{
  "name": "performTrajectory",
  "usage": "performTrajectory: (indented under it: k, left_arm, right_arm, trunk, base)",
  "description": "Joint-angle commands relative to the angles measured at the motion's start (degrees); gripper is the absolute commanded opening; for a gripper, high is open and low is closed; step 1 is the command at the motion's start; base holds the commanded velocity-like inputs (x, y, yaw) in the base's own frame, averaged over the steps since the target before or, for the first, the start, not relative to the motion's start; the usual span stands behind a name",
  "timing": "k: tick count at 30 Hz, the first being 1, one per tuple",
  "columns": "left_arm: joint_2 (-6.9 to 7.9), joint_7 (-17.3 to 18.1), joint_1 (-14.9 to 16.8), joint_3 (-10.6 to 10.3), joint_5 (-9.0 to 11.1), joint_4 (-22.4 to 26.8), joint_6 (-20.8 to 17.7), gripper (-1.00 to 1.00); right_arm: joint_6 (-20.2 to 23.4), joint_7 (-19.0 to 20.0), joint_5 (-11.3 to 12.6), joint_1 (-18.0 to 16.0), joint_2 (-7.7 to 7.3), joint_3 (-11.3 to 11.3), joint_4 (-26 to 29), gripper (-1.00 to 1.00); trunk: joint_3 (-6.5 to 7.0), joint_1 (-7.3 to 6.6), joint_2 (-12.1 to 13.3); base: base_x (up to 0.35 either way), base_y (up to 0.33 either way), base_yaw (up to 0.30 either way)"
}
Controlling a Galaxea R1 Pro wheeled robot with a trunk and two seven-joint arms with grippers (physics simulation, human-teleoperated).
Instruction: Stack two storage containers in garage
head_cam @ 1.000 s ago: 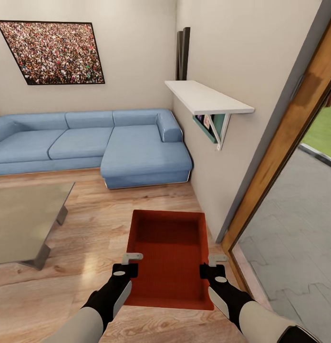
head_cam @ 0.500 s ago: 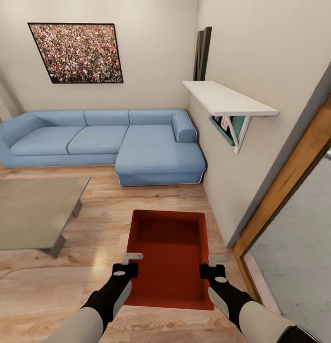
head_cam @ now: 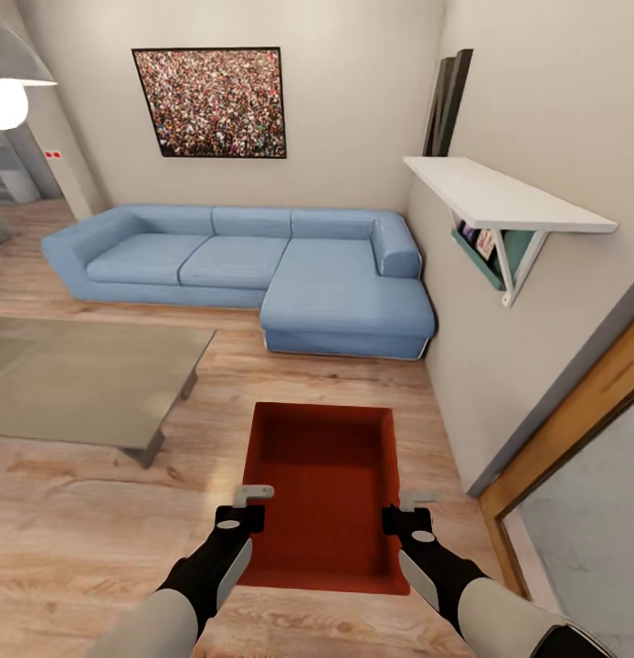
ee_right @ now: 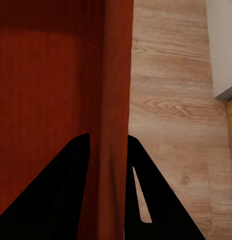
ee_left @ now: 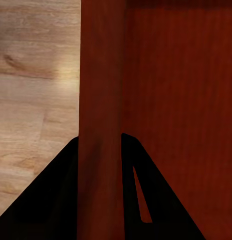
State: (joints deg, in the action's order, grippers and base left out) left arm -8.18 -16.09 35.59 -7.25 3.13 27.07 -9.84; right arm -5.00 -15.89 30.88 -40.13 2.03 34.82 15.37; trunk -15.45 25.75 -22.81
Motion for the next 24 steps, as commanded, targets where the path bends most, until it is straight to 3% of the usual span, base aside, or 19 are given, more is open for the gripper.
performTrajectory:
  k: [1,24]
  left_arm:
    - [0.09,-0.69,0.0,-0.93,1.7,-0.08,-2.02,-1.0]
    - [0.09,-0.68,0.0,-0.93,1.7,-0.08,-2.05,-1.0]
  right_arm:
    - [-1.33,-1.34,-0.56,-0.12,-0.44,-0.89,0.1,-1.0]
    - [-1.36,-1.34,-0.56,-0.12,-0.44,-0.91,0.1,-1.0]
  trunk:
    - [-0.1,0.03,-0.11]
    - [-0.1,0.03,-0.11]
  base:
    - [0.0,0.0,0.3]
    - [0.0,0.0,0.3]
